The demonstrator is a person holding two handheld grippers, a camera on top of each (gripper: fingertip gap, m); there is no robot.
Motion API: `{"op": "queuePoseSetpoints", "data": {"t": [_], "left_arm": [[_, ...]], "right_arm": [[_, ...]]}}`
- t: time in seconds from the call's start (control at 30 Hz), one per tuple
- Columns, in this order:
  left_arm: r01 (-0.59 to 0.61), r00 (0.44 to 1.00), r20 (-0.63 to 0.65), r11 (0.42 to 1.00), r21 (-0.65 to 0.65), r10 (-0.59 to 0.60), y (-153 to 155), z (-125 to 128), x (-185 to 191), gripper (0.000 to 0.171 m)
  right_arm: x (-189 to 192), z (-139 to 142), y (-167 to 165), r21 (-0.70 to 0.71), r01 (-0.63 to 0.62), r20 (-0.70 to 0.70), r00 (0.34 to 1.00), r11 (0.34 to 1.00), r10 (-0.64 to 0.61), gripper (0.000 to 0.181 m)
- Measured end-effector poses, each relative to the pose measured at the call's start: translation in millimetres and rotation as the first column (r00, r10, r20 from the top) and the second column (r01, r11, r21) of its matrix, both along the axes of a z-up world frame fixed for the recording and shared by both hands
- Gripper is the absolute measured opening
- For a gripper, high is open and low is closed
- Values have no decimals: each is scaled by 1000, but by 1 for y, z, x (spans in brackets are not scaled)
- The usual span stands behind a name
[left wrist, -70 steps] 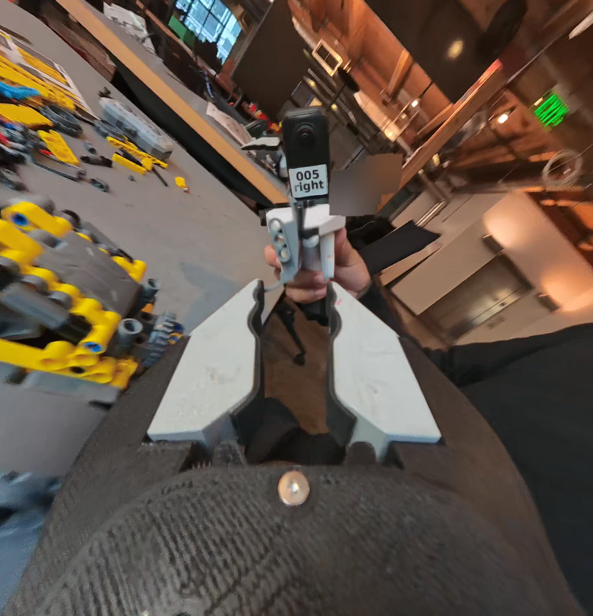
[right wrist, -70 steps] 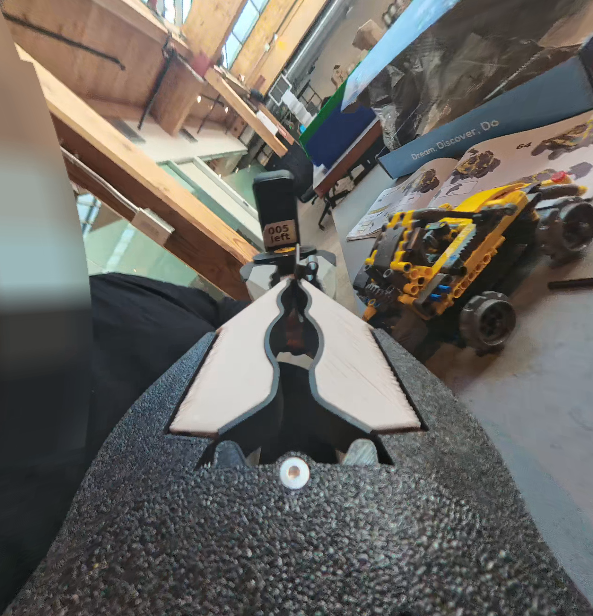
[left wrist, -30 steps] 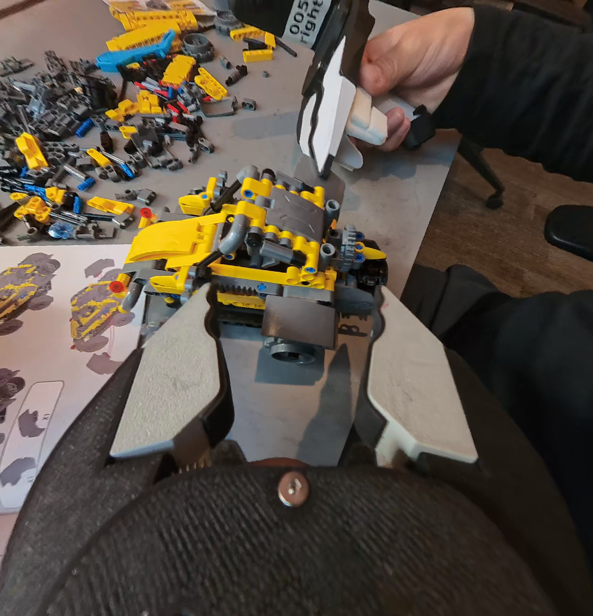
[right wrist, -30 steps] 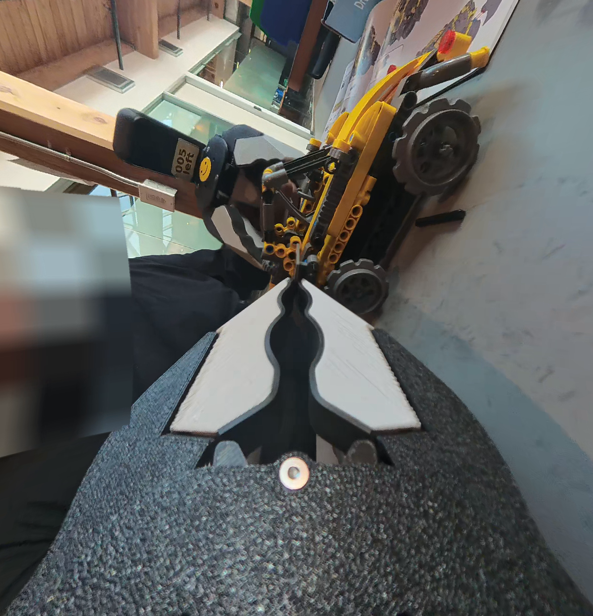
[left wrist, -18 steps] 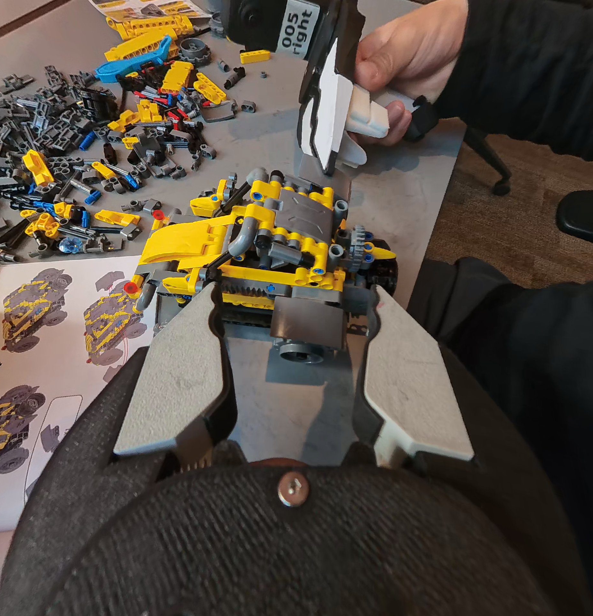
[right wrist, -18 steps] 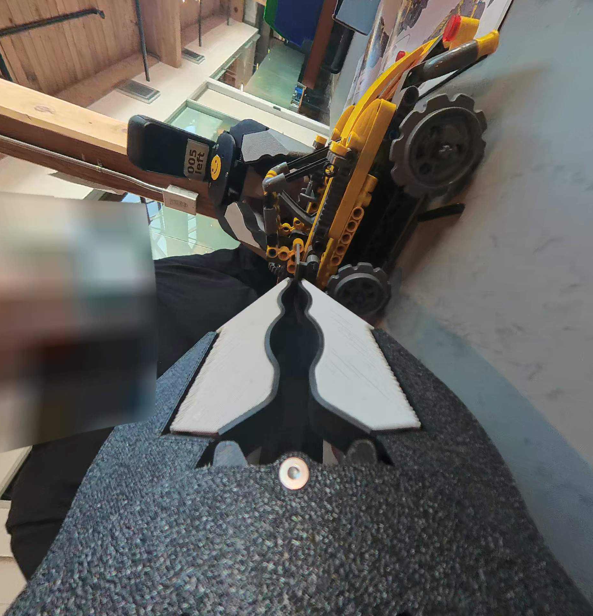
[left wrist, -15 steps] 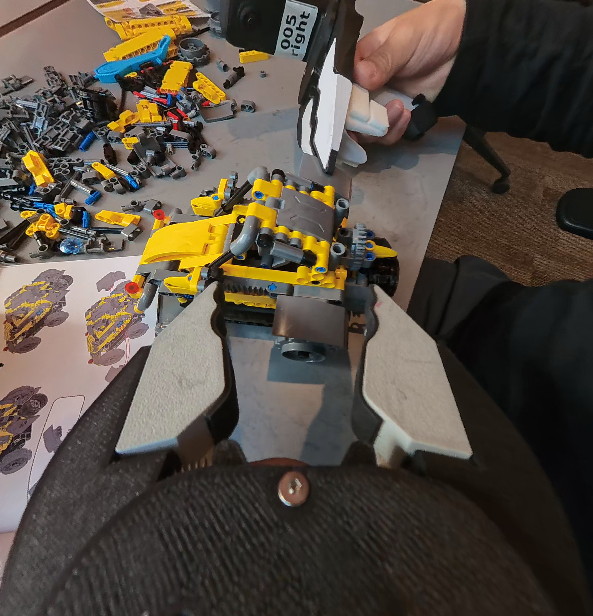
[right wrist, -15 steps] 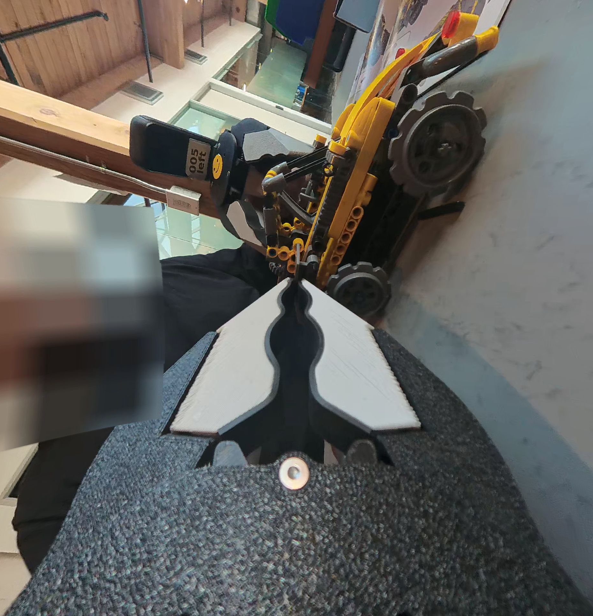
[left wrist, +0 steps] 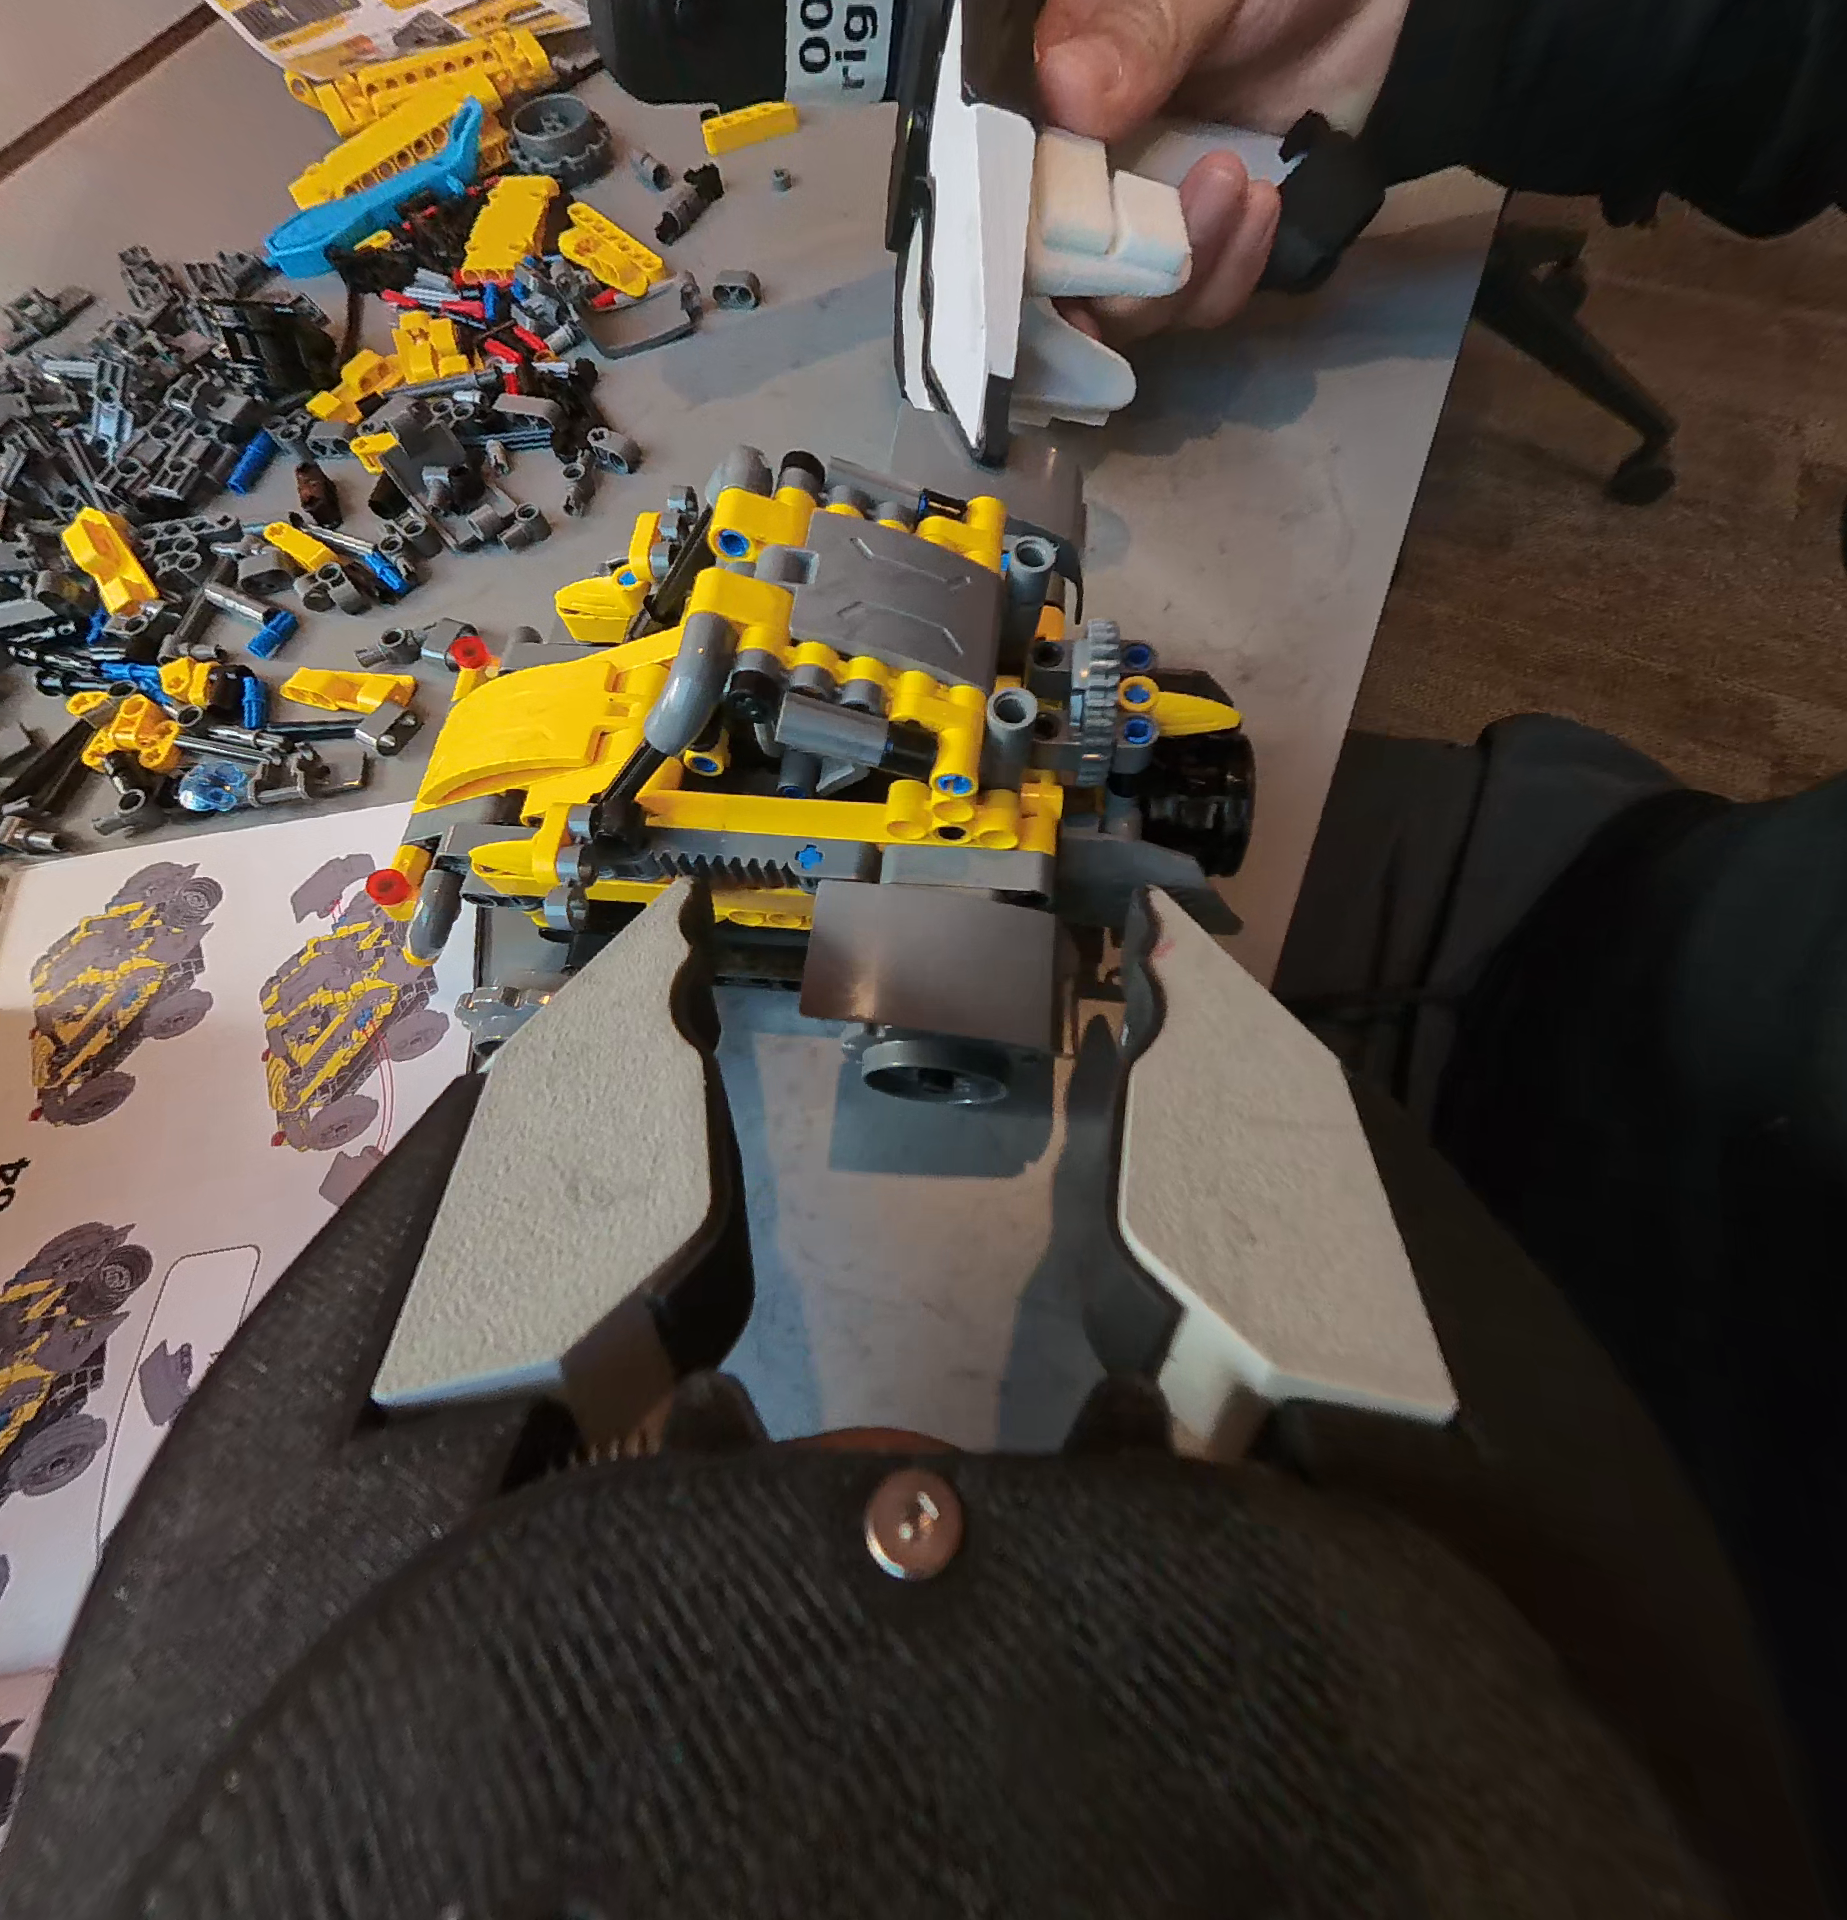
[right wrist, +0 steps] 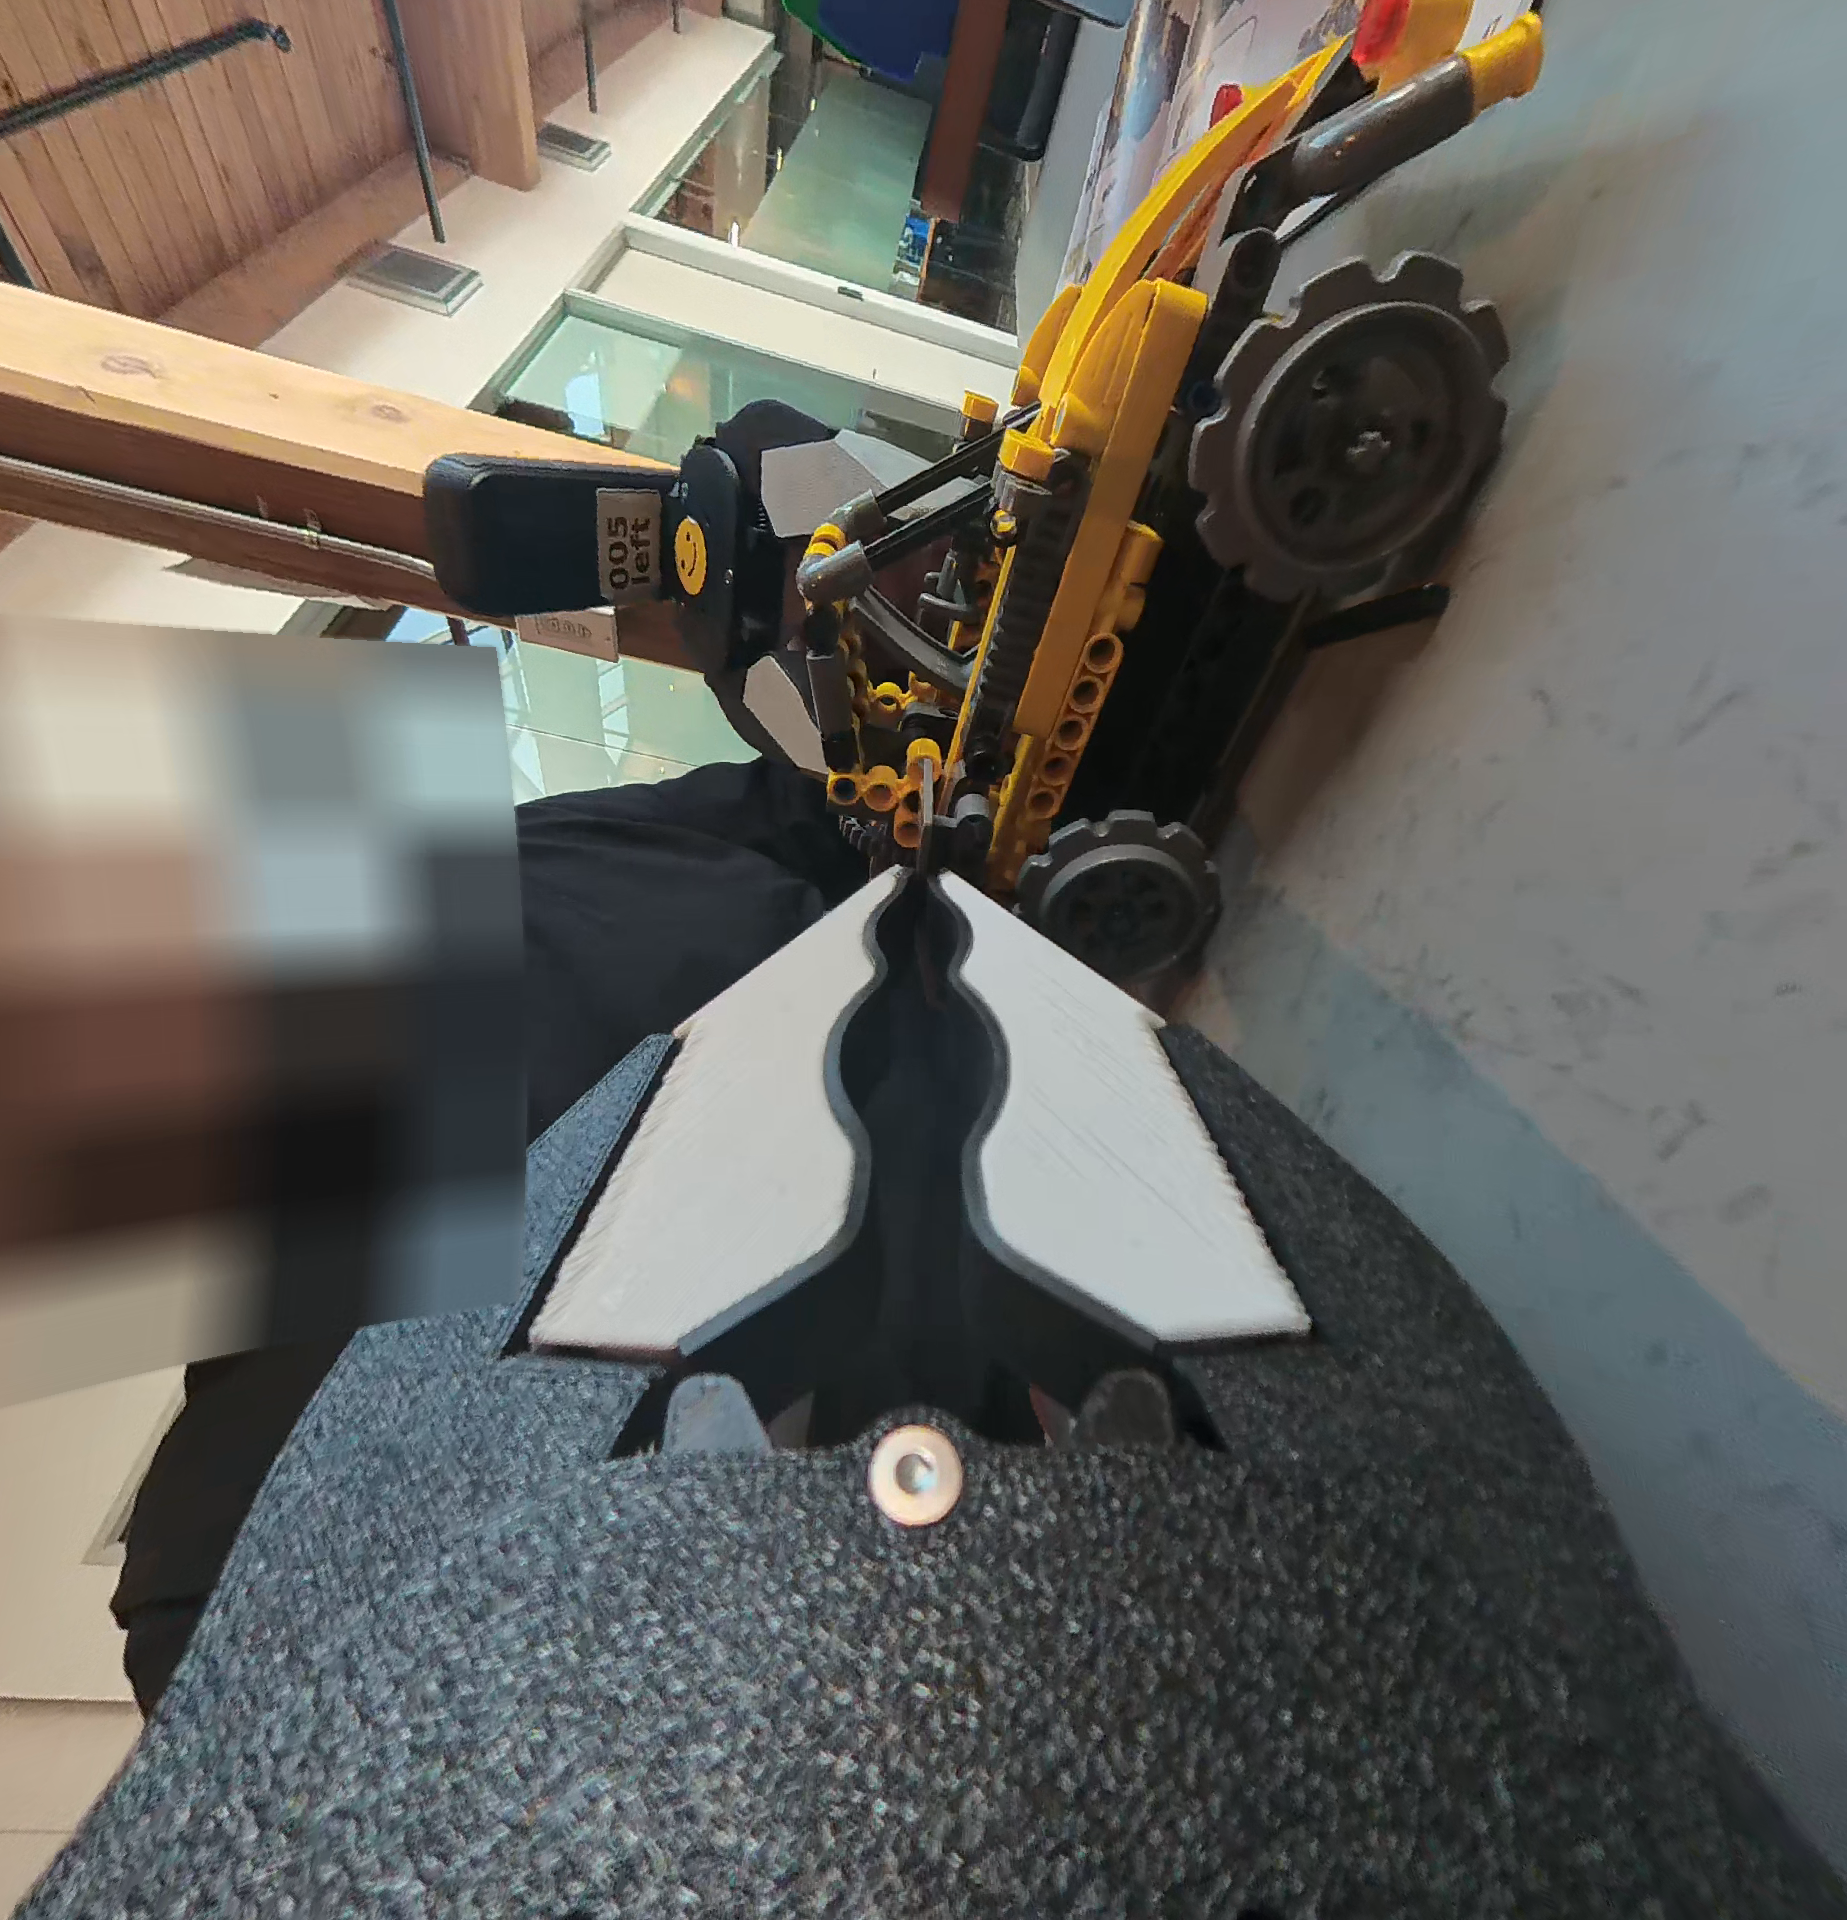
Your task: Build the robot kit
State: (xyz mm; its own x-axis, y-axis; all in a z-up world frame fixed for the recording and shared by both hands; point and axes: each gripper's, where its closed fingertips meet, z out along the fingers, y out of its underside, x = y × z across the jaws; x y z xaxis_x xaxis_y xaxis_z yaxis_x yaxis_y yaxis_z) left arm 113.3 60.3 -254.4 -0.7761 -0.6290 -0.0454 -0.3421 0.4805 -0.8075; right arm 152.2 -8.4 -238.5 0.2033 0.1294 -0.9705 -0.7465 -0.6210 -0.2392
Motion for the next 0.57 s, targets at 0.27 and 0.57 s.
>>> {"op": "queuePoseSetpoints", "data": {"t": [0.27, 0.57], "left_arm": [[17, 1000, -15, 1000, -24, -18, 0, -6, -4, 66], [24, 1000, 6, 1000, -10, -24, 0, -10, -4, 63]], "right_arm": [[-1, 0, -1, -8, 3, -6, 1000, 1000, -3, 0], [-3, -1, -5, -27, -11, -14, 1000, 1000, 11, 0]]}}
